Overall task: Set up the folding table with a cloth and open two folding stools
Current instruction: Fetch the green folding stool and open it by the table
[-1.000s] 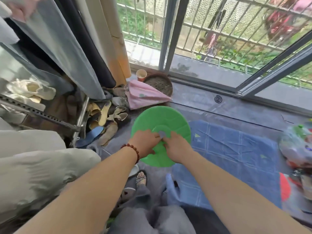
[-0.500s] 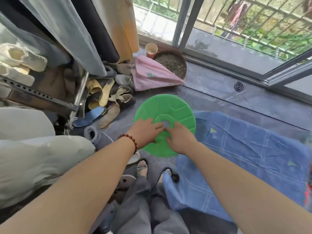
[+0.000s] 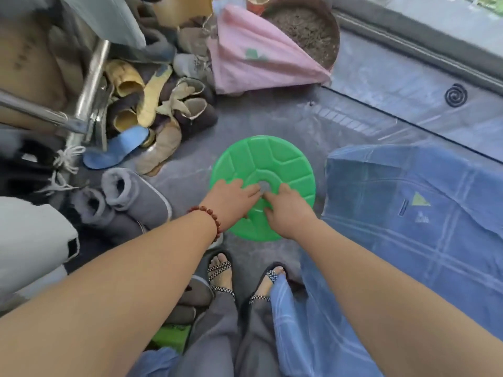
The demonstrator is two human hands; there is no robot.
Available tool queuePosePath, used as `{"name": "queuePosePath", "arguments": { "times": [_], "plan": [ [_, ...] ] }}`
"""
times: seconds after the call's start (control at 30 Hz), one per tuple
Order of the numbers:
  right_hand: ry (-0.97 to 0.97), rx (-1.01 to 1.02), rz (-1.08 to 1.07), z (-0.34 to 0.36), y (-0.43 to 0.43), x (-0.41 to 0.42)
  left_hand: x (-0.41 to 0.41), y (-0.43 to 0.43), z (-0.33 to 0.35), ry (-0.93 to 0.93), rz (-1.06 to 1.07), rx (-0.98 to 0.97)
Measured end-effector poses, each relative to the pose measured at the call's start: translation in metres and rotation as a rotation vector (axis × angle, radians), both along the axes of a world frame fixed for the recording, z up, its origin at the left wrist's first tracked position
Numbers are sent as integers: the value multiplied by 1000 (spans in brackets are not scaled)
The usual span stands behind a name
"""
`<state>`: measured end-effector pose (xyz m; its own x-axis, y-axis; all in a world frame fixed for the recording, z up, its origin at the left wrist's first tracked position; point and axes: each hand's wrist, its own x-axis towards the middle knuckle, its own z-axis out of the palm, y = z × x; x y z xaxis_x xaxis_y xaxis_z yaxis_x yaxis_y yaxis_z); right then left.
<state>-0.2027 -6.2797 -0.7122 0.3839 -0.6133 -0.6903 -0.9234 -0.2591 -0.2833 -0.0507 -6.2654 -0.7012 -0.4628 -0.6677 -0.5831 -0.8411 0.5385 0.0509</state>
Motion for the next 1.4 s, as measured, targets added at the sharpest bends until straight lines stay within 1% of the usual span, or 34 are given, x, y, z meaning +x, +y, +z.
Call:
{"name": "queuePosePath", "arguments": {
  "times": [0.33,0.6,0.8,0.93,1.03,1.17,1.4],
  "plan": [
    [35,67,-19,-101,4,18,8,0,-94,11,35,50],
    [66,102,-56,-153,5,35,17,0,-151,8,48,39],
    [104,154,-46,-170,16,31,12,13,-171,16,13,80],
    [115,194,-37,-175,19,34,10,19,-181,12,47,80],
    [112,192,-30,-177,19,37,11,19,-183,-6,52,72],
    [132,197,-57,-179,17,39,12,17,-181,-17,-3,62],
    [118,156,-46,-188,13,37,13,15,-187,-47,-15,57]
  ]
}}
